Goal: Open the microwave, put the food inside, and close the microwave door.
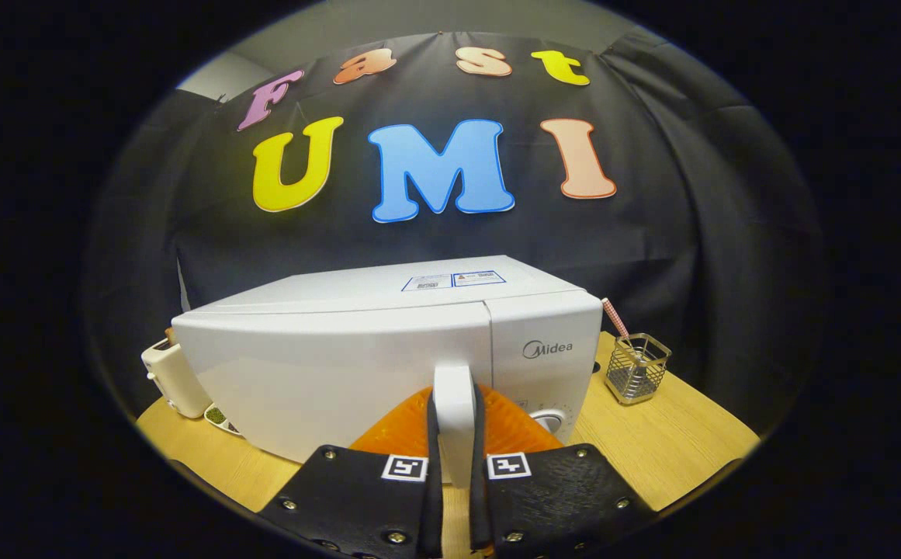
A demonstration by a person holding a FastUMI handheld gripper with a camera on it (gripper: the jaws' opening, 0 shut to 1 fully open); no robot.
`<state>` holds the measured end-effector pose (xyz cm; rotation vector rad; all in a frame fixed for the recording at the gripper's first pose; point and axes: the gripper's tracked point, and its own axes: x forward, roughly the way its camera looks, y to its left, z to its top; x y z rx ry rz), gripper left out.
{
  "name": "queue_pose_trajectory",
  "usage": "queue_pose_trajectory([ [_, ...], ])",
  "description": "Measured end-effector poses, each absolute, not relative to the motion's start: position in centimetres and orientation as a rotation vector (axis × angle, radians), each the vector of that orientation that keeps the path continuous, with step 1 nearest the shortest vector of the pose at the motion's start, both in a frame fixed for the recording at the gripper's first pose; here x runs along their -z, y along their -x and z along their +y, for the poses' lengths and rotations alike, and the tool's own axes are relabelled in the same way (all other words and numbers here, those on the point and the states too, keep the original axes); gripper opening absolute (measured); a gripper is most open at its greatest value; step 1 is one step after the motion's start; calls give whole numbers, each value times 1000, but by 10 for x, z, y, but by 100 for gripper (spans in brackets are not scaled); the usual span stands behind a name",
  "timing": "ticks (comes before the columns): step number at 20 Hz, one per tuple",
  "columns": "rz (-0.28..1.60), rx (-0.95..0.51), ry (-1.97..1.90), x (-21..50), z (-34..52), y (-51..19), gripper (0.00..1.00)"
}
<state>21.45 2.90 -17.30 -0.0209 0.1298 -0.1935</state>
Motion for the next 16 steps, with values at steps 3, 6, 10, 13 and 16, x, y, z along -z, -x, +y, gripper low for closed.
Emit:
queue_pose_trajectory([
  [3, 132, 197, 29, 173, 29, -212, 14],
  [6, 134, 193, 28, 173, 30, -210, 14],
  [10, 139, 200, 19, 173, 29, -211, 7],
  [13, 140, 198, -6, 173, 34, -198, 7],
  [16, 137, 183, 59, 176, 48, -166, 7],
])
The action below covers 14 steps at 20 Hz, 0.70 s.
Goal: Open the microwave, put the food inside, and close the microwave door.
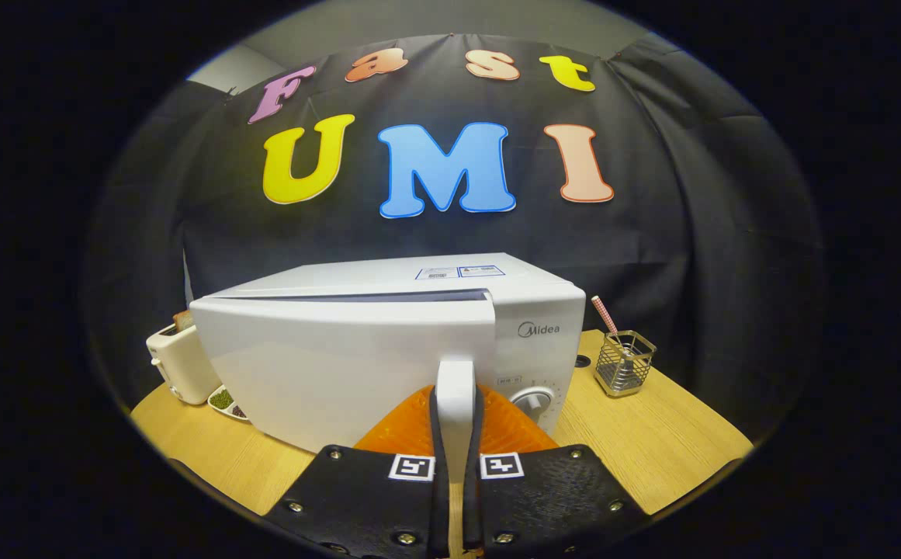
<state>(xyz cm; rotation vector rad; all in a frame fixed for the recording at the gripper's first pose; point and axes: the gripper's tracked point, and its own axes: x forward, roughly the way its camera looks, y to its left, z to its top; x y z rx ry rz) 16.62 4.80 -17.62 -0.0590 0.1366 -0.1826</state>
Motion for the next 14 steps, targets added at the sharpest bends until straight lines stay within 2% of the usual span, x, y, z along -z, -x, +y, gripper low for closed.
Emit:
queue_pose_trajectory([
  [9, 85, 186, -10, 190, 100, -85, 7],
  [14, 81, 136, -45, 199, 136, -55, 8],
])
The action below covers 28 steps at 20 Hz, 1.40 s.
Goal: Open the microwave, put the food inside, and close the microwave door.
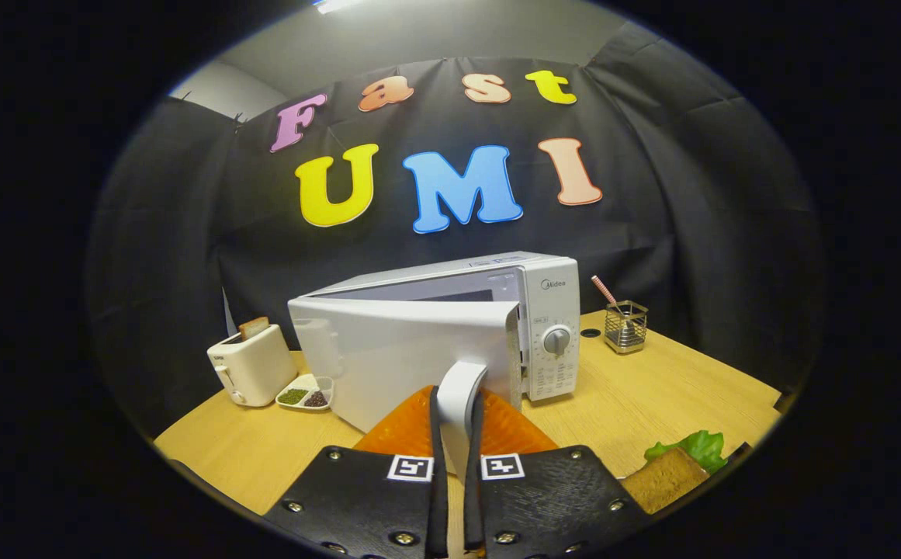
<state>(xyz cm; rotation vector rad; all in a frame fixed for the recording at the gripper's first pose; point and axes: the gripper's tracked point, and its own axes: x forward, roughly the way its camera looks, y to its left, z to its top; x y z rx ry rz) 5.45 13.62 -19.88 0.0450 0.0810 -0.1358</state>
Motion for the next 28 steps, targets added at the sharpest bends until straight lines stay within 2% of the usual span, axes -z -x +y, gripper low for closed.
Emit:
queue_pose_trajectory([
  [3, 97, 86, -45, 204, 160, -38, 11],
  [4, 103, 71, -36, 205, 167, -33, 14],
  [9, 123, -39, 10, 215, 209, -12, 17],
  [10, 127, -61, 25, 216, 218, -7, 20],
  [19, 147, -194, 112, 233, 287, 22, 21],
  [28, 162, -220, 90, 241, 337, 35, 21],
])
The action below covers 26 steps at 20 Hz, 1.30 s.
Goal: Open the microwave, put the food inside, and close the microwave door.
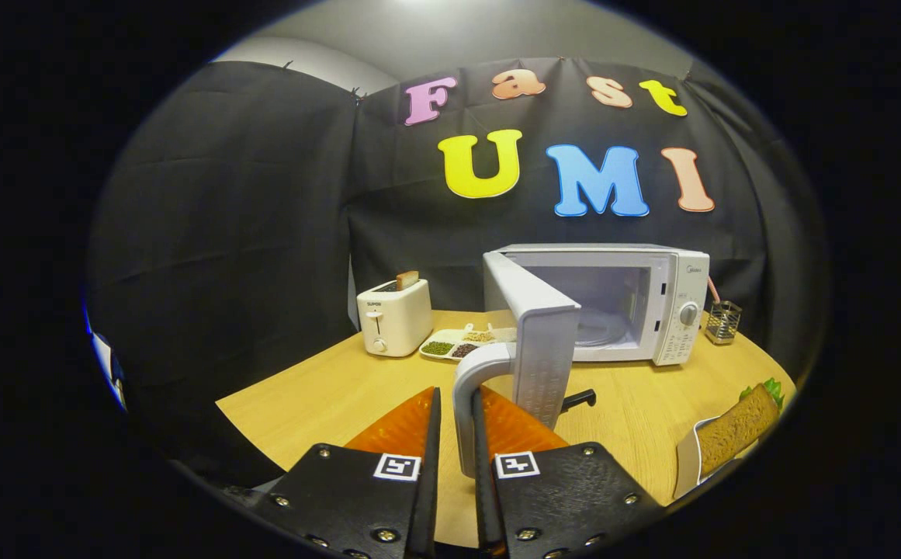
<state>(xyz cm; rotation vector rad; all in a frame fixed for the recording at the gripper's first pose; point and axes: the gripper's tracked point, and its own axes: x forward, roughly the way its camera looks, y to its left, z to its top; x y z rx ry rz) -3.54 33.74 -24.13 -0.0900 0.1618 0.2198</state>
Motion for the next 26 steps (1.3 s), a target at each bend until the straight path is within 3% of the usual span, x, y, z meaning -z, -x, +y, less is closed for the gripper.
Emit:
queue_pose_trajectory([
  [8, 100, -345, 126, 231, 396, 57, 21],
  [13, 94, -532, 167, 236, 431, 89, 22],
  [14, 89, -575, 171, 235, 434, 97, 28],
  [16, 81, -620, 171, 231, 422, 109, 54],
  [18, 65, -582, 187, 216, 388, 111, 70],
  [22, 55, -470, 122, 185, 319, 103, 72],
  [24, 23, -386, 111, 164, 272, 97, 88],
  [26, 13, -293, 89, 150, 221, 88, 88],
])
